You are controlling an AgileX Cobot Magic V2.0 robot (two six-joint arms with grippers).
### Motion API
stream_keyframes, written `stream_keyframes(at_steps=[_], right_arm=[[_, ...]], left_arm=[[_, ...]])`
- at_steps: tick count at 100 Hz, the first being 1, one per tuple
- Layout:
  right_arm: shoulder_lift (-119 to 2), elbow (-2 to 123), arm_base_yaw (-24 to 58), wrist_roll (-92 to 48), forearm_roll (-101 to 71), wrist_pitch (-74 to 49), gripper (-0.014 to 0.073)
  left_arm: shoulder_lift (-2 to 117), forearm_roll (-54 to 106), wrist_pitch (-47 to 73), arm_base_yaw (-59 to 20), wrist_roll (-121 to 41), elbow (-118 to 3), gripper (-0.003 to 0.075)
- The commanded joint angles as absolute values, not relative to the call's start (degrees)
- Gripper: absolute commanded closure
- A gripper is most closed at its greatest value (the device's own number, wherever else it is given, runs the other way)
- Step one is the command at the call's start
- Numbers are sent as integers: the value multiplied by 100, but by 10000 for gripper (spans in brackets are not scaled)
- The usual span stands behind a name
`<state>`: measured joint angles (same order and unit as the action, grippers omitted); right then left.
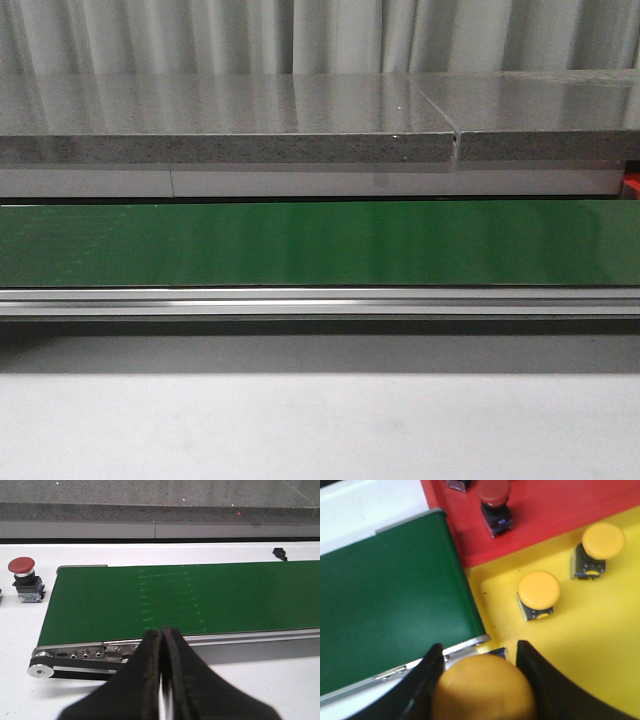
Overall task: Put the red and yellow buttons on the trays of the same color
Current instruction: 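Carry the yellow button into the yellow tray and release it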
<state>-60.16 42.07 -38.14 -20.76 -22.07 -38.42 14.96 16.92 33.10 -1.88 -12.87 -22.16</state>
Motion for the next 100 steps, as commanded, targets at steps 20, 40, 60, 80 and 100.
stream_keyframes(at_steps=[20,40,60,80,100], right_arm=[[-5883,3491,-3902,-1589,-1922,-2560,504],[-5950,3435,-3907,-1588,-1749,-2096,504],[-6429,3402,-3973,-1564,-1749,-1951,504],[-7099,3402,-3973,-1442,-1755,-1757,504],[-7578,3402,-3973,-1435,-1755,-1567,504]], left_arm=[[1547,1807,2925,-233,-1287,-2370,739],[1547,1807,2925,-233,-1287,-2370,739],[1547,1807,2925,-233,-1287,-2366,739],[1547,1807,2925,-233,-1287,-2366,739],[1547,1807,2925,-233,-1287,-2366,739]])
